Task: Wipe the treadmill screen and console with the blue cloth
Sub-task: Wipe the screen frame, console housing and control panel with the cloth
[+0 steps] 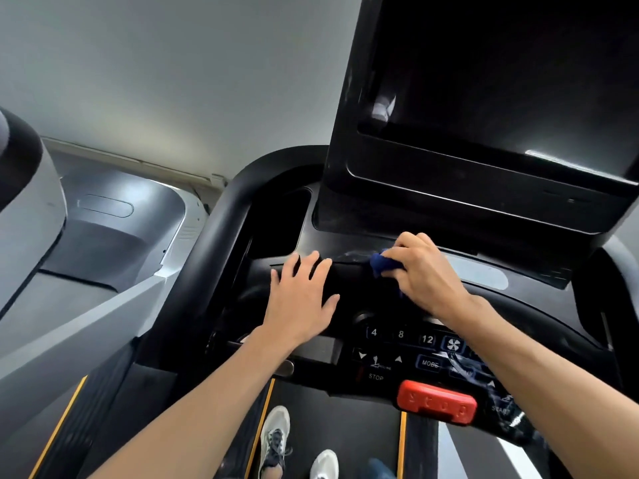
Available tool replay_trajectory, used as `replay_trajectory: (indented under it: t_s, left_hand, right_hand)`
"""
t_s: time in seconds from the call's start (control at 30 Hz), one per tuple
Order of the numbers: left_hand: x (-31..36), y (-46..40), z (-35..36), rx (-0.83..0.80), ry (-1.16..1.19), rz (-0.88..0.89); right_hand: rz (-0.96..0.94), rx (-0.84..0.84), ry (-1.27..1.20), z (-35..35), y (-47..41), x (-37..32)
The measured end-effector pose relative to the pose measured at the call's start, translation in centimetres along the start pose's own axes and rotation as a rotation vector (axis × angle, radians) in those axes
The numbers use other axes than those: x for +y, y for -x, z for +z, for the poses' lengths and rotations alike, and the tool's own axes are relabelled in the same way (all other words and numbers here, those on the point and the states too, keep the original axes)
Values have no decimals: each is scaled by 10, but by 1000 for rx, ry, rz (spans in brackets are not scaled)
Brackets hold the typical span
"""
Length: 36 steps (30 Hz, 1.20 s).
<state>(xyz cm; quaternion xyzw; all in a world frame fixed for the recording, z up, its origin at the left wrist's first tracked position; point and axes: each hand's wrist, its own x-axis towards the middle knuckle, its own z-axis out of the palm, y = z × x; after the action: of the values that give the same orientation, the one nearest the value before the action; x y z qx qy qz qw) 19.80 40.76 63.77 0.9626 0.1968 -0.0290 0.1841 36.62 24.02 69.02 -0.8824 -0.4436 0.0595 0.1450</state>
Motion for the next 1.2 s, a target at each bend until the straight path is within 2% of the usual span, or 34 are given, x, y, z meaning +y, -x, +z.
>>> replay_trajectory:
  t_s: [0.13,0.2,0.33,0.47,0.53,0.63,0.7,0.8,0.83,0.9,0.97,1.03,1.13,1.2]
  left_hand:
    - [4,-2,6,85,6,-13]
    - [4,0,11,94,2,-31]
    - [2,4,19,108,-19,-15]
    - [-4,4,20,119,-20,-13]
    - [-2,8,22,119,-37,-5]
    - [2,7,22,126,-21,-18]
    - [2,4,21,123,-1,-33]
    - [-2,8,16,65,-9,-15]
    - [-6,6,15,45,-7,-14]
    - [-6,7,11,0,15,-17]
    - [-3,8,8,-14,22,-25]
    - [-2,8,8,-4,20,-20]
    - [-4,7,6,-5,16,-9]
    - [-5,8,5,-12,3,-3]
  right_hand:
    - [-55,-86,-49,24,-41,-45]
    - [-55,-122,-30,20,-37,-36]
    - [13,-38,-22,0,-10,0]
    - [-43,-86,-5,15,-29,-33]
    - [-8,-115,-5,8,-22,-22]
    - [87,-50,-14,-4,-6,1]
    - [59,-25,13,7,-19,-16]
    - [54,-104,-10,19,-37,-40]
    - [104,-86,-17,15,-38,-35]
    - [254,57,-12,-4,-27,-6]
    - [311,144,42,-20,-11,17]
    - [216,124,62,-22,-3,14]
    - [-113,72,107,-8,7,4]
    - [-254,14,130,-8,9,9]
